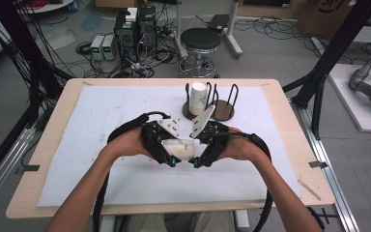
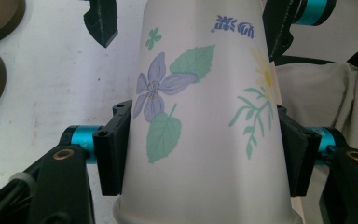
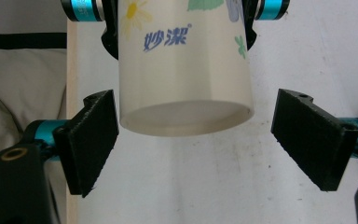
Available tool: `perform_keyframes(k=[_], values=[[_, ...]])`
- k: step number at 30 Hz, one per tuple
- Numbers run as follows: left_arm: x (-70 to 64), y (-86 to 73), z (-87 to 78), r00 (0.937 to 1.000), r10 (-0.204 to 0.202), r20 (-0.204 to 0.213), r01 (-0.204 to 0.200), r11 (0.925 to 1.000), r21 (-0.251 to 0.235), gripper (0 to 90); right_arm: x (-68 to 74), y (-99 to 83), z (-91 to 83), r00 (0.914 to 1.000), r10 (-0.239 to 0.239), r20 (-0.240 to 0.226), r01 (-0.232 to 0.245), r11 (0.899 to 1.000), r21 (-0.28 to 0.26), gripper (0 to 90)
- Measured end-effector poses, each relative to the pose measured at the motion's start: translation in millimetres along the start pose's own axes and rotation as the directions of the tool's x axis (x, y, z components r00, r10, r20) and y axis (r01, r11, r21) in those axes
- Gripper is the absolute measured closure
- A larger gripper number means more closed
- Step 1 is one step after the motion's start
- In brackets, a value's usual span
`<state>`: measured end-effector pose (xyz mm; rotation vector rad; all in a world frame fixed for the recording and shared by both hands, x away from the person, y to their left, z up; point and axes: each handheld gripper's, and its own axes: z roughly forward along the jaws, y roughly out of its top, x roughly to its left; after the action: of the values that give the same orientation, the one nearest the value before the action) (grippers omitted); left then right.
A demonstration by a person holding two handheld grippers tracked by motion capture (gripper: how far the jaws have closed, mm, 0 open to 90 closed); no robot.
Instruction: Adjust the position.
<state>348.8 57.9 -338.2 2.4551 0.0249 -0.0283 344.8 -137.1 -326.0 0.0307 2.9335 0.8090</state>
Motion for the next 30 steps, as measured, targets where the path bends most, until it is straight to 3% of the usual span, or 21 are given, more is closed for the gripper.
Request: perform_keyframes(k=[3,4,6,8,12,20,22,23,25,28,30], values=[[0.0,0.1,0.6,1.0000,-0.001,0.001,0.001,1.0000,0.001,32.5,2.3,0.8,-0.8,0.9996,0.029,-0.006,-0.029,1.000,0.010,15.9],[-0.5,0.0,1.3,1.0000,-0.004,0.002,0.004,1.0000,-0.001,32.5,0.7,1.0,0.3,1.0000,0.003,-0.008,-0.003,1.000,-0.004,16.3],[-0.5,-0.2,2.0,1.0000,-0.002,0.005,0.002,1.0000,0.000,32.5,2.1,1.5,0.6,0.9997,0.020,-0.014,-0.020,1.000,0.009,16.9],[-0.6,-0.6,2.9,1.0000,-0.003,0.008,0.003,1.0000,0.001,32.5,1.1,1.6,1.8,0.9998,0.008,-0.017,-0.008,1.000,0.003,20.3],[-0.2,-0.5,3.5,1.0000,0.002,0.007,-0.002,1.0000,-0.001,32.5,0.9,2.2,3.0,0.9984,0.008,-0.056,-0.008,1.000,0.000,36.0],[0.7,-3.2,3.5,0.9997,0.016,0.019,-0.016,0.9997,-0.018,30.3,-0.5,1.7,4.2,0.9975,0.008,-0.071,-0.008,1.000,0.002,37.2],[0.4,-4.9,4.0,0.9989,0.037,0.027,-0.036,0.9987,-0.037,25.6,-0.8,1.4,4.4,0.9972,0.009,-0.074,-0.009,1.000,0.003,37.1],[0.3,-5.5,5.0,0.9991,0.034,0.026,-0.033,0.9979,-0.055,20.0,0.5,1.2,3.7,0.9966,0.031,-0.076,-0.030,0.999,0.018,37.1],[0.4,-5.9,6.0,0.9994,0.017,0.031,-0.015,0.9975,-0.070,1.8,0.0,0.8,4.4,0.9968,0.033,-0.072,-0.031,0.999,0.028,37.1],[2.2,-5.8,3.0,0.9999,0.011,-0.004,-0.012,0.9950,-0.099,1.7,-0.1,0.6,5.1,0.9966,0.034,-0.075,-0.031,0.999,0.030,37.1],[2.7,-7.0,1.9,0.9998,0.021,0.003,-0.021,0.9950,-0.098,1.7,0.4,0.7,4.9,0.9963,0.035,-0.078,-0.032,0.999,0.028,37.1]])
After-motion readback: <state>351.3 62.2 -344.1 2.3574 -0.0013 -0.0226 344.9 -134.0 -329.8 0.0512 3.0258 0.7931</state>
